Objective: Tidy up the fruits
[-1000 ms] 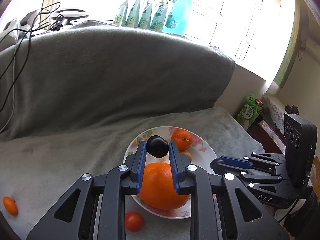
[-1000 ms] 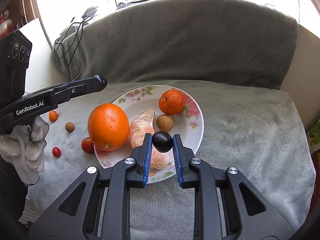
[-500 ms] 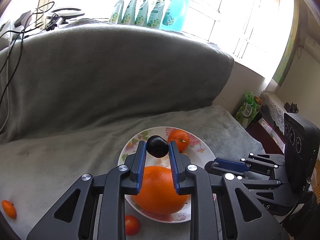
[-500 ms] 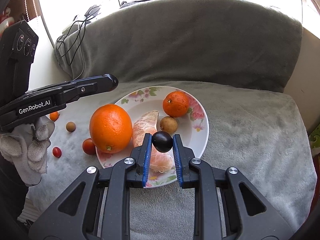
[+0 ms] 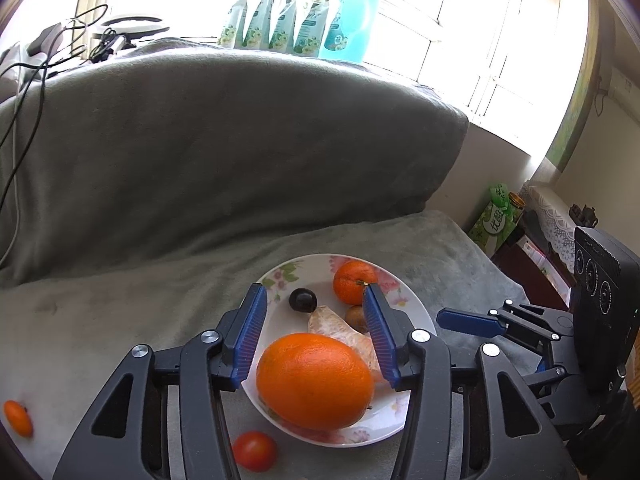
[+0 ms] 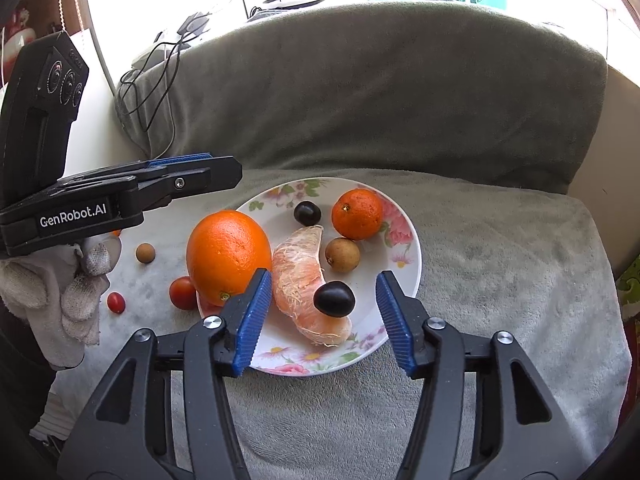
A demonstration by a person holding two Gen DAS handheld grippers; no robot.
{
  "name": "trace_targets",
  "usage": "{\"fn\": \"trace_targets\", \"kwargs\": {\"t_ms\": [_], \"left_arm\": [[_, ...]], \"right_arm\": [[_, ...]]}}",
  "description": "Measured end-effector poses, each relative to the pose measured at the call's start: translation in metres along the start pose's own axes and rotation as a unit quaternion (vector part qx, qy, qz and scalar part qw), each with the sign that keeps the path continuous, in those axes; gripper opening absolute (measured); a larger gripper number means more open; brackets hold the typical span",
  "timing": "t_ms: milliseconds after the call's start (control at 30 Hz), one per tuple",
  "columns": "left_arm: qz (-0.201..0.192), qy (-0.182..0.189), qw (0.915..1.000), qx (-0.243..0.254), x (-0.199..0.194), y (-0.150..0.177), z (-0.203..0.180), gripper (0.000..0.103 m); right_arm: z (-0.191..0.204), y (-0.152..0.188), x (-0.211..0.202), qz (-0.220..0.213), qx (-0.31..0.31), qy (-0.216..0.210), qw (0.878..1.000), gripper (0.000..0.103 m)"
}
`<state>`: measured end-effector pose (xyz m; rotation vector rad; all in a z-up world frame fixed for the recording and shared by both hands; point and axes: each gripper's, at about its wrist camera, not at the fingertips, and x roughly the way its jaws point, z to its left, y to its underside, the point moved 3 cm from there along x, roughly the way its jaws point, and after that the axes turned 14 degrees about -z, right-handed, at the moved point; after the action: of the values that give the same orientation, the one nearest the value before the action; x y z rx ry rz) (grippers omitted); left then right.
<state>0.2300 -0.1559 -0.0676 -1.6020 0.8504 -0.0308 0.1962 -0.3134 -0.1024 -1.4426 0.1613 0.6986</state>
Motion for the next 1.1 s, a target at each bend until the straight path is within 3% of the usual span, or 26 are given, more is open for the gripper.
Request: {"fn": "trace_targets", "kwargs": {"t_ms": [33,100,133,233,300,633,1100], "left_arm": [[0.000,-0.001,1.0000,0.001,0.000,0.000,0.000,0.052],[0.000,-0.005,1.0000,0.000,-0.001,-0.001,0.001,0.061],[-0.001,-0.006,1.0000,-0.002,-0.002,-0.001,0.001,0.068],[-0.002,-0.007,1.0000,-0.005,-0.003,-0.002,0.002,0.069],[0.000,-0.012,0.9999,-0.005,-0.003,-0.003,0.002,0.075],[0.001,-0.030,0.9995,-0.005,-0.015,-0.004,0.005,0.078],[-0.030,-0.051,0.9982,-0.010,-0.057,-0.012,0.025,0.078]], "right_arm": [[0.001,0.000,0.000,0.000,-0.003,0.001,1.000,0.062],[0.004,0.000,-0.002,-0.003,-0.009,0.001,1.000,0.079],[0.006,0.000,-0.002,-0.005,-0.012,0.001,1.000,0.080],[0.009,0.000,-0.003,-0.005,-0.018,0.002,1.000,0.084],[0.011,0.000,-0.005,-0.006,-0.022,0.003,1.000,0.088],[0.019,-0.003,-0.014,-0.014,-0.024,0.000,1.000,0.088],[0.045,-0.009,-0.035,-0.031,-0.030,-0.015,0.999,0.088]]}}
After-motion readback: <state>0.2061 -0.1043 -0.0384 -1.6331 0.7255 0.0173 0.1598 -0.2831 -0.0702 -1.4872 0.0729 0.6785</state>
